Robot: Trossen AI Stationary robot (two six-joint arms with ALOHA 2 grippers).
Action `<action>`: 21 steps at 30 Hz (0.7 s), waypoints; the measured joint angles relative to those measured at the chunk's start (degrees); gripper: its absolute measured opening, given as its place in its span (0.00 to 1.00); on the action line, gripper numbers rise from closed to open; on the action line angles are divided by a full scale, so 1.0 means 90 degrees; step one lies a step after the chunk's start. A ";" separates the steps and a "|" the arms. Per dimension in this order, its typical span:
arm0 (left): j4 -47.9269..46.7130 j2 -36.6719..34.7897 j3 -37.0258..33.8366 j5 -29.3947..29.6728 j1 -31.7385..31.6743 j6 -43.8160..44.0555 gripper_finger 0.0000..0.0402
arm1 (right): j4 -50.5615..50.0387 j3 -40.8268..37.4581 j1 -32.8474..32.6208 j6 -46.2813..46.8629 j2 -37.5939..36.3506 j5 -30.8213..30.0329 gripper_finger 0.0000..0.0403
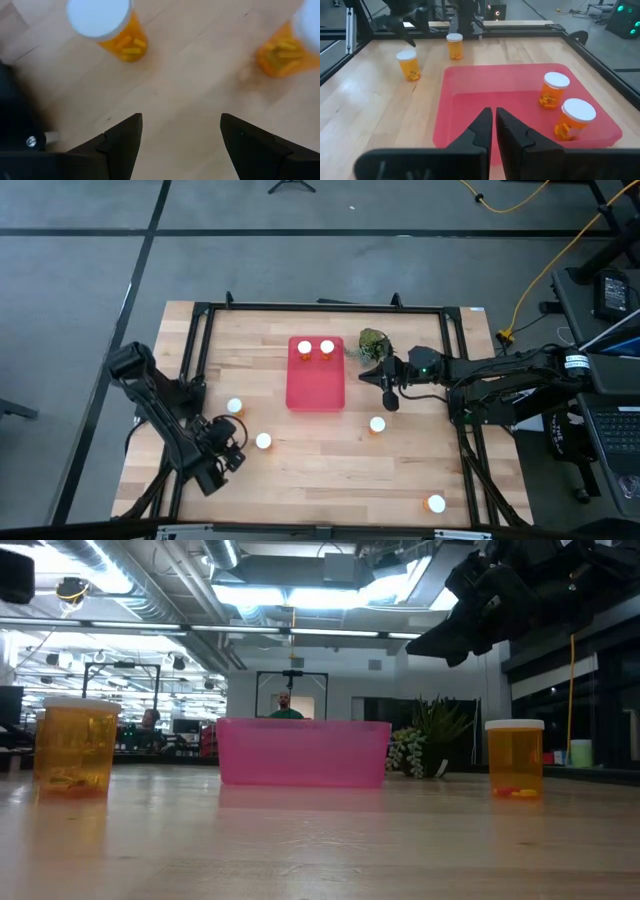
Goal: Pick and place pill bottles into a basket
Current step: Put the orange pill bottle into the red bin
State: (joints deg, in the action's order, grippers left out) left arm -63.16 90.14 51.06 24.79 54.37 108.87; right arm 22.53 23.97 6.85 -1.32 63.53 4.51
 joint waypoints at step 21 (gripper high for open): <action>-0.1045 0.0324 0.0001 0.1863 0.0640 0.1496 0.65 | -0.0001 0.0000 0.0000 0.0118 0.0000 -0.0002 0.07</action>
State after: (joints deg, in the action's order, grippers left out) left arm -72.56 93.06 51.07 41.56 60.13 122.34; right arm 22.52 23.97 6.85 -0.25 63.53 4.49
